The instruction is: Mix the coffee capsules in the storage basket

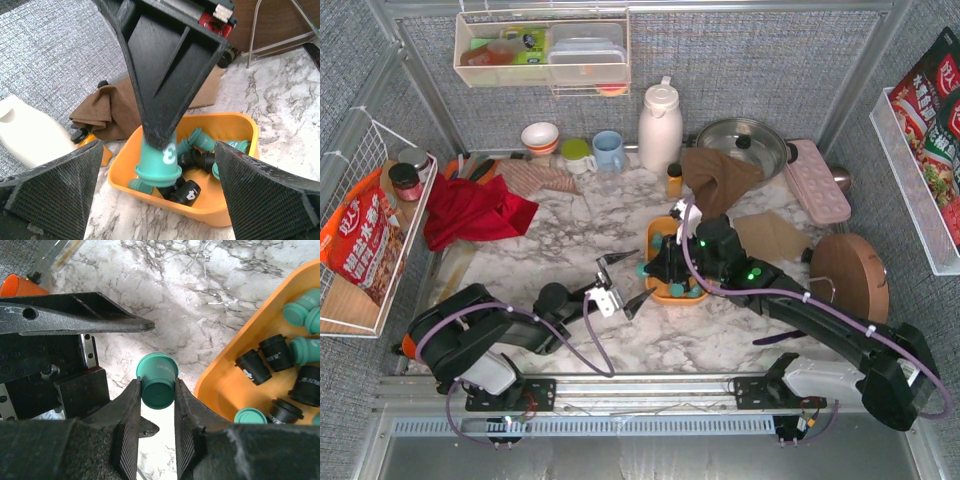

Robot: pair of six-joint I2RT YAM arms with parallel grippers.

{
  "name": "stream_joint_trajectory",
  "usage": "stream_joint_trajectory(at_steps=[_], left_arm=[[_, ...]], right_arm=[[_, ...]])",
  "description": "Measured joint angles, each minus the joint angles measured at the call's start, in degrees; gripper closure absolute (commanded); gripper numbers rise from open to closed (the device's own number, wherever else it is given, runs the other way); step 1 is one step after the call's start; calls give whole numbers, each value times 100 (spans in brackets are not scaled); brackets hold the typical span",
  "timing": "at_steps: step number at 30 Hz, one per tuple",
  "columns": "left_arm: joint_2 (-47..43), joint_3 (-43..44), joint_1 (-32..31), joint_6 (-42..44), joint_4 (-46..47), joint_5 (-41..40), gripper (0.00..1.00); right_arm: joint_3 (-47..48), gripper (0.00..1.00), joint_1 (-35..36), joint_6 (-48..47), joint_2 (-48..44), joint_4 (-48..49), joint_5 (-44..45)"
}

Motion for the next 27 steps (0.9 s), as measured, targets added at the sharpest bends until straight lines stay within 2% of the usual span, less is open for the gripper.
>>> stream_joint_trajectory(at_steps=[7, 15, 20, 27], left_arm=[[-249, -232, 0, -203, 0, -463, 1], [-1147, -544, 0, -785, -173, -1491, 1], [-2194, -280, 0, -1377, -1611, -2159, 1], [-3359, 131, 2, -2356, -4159, -3936, 1]], right_arm=[[92, 91, 0, -326, -260, -404, 391], [273, 91, 2, -721, -527, -909, 905], [374, 91, 2, -905, -643, -1228, 1432], [470, 91, 0, -1222, -662, -1742, 2448]])
